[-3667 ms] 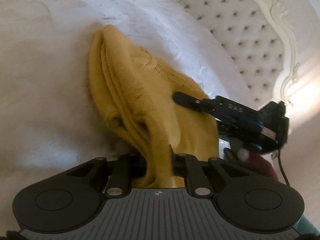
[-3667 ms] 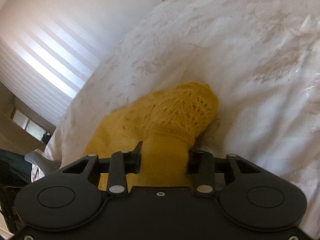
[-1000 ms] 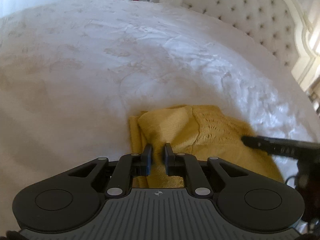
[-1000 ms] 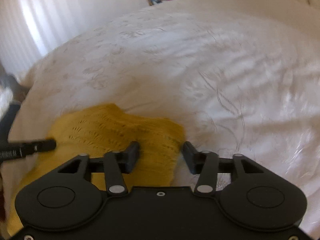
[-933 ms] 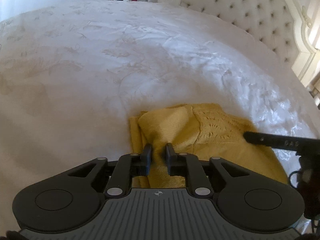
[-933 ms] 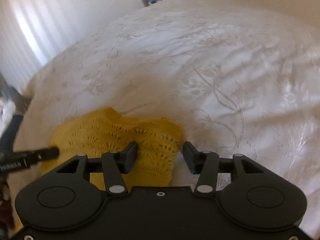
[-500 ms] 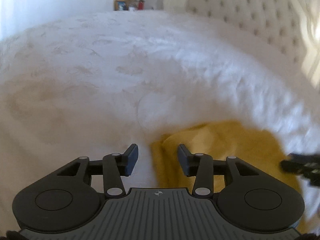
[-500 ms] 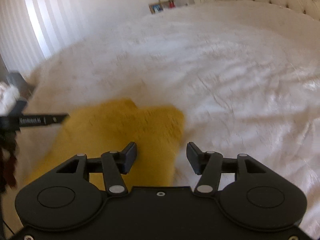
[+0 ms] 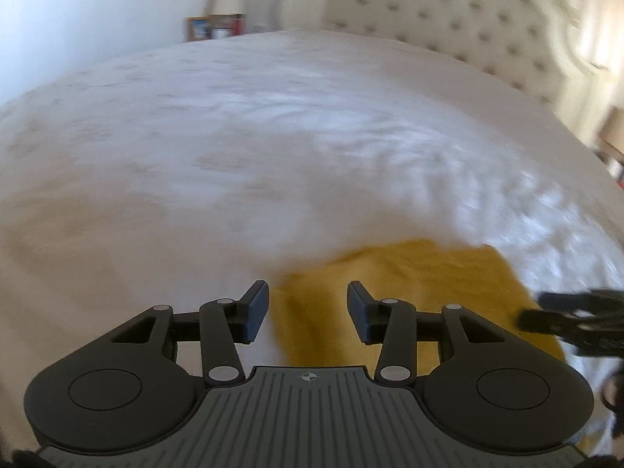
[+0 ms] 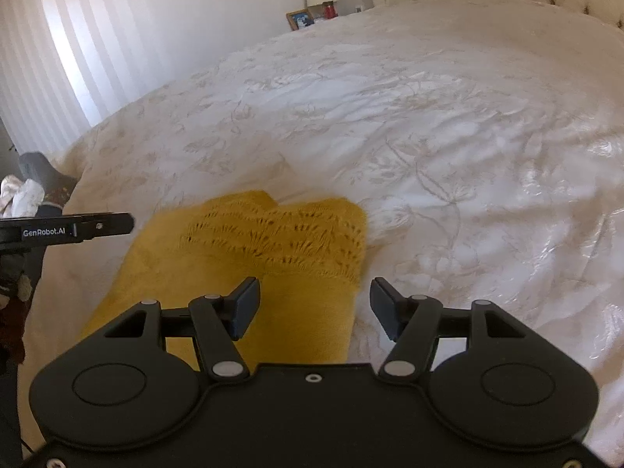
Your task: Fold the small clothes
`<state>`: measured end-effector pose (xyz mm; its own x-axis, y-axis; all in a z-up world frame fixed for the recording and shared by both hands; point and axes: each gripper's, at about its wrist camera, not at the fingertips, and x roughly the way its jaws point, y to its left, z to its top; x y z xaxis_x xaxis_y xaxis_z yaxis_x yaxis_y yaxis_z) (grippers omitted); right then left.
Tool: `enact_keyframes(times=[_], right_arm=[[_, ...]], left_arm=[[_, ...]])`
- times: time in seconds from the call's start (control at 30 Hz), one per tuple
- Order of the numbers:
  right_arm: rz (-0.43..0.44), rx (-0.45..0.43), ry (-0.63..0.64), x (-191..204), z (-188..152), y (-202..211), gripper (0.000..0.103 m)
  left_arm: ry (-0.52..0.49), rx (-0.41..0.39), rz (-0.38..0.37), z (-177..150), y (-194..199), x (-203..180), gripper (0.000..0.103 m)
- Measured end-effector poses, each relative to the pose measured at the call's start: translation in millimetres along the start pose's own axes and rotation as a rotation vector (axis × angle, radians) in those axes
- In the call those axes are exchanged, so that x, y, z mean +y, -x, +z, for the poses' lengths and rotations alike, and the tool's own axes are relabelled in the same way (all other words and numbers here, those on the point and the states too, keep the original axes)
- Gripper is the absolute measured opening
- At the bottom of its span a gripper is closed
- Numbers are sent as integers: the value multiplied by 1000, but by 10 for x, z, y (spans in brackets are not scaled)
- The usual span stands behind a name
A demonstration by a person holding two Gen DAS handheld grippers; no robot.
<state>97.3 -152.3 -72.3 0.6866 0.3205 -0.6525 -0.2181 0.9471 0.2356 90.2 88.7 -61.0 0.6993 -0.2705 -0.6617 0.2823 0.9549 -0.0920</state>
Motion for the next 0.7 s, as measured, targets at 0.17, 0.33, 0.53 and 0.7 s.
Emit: enact_keyframes(times=[0.17, 0.33, 0.53, 0.7], right_arm=[[-9, 17, -12, -44, -54, -23, 67], [-16, 2, -18, -34, -62, 38, 67], [-33, -24, 11, 107, -44, 135, 74], [-30, -36, 38, 281, -85, 270, 82]], left_arm=[[-102, 67, 169, -156, -231, 25, 45], [34, 103, 219, -177, -215, 340, 44], [59, 14, 133, -51, 110, 206, 44], [102, -35, 41, -52, 255, 18, 52]])
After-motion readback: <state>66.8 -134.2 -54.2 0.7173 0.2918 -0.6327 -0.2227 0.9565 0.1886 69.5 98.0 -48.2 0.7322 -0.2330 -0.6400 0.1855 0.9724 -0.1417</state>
